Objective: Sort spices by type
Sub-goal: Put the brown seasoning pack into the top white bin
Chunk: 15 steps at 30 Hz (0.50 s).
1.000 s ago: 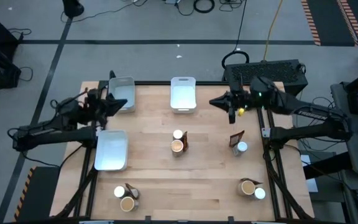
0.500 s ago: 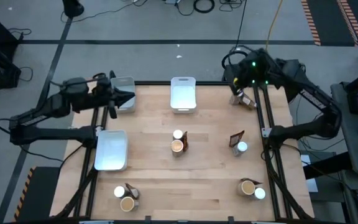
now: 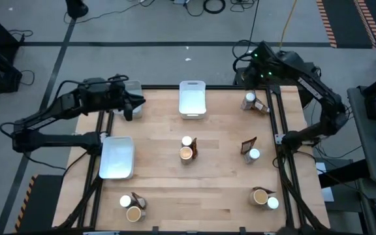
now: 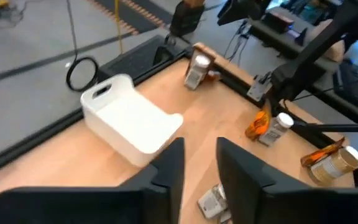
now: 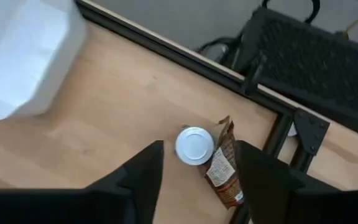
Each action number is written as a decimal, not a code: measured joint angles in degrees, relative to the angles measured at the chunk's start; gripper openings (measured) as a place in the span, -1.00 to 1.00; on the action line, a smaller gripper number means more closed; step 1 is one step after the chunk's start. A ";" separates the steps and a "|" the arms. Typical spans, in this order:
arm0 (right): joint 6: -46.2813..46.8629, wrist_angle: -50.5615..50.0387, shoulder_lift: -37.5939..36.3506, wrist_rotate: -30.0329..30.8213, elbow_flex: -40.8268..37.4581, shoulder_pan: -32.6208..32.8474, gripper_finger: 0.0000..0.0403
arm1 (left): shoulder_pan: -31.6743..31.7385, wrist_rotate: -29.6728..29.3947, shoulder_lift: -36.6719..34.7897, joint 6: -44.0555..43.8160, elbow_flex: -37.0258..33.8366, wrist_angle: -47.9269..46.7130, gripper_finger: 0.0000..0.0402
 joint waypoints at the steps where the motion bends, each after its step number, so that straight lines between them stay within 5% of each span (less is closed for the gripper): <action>1: 0.01 -0.01 0.91 -0.01 0.00 -0.60 0.00 | 0.30 0.05 0.20 -0.12 0.00 -0.33 -0.36; 7: -0.90 0.01 5.59 -0.13 0.00 -3.53 0.24 | 0.67 1.04 0.75 -1.40 0.00 -1.24 -0.08; 15: -0.48 0.62 10.66 0.02 -0.01 -6.41 0.27 | 0.67 1.05 0.75 -1.63 0.00 -6.78 -0.06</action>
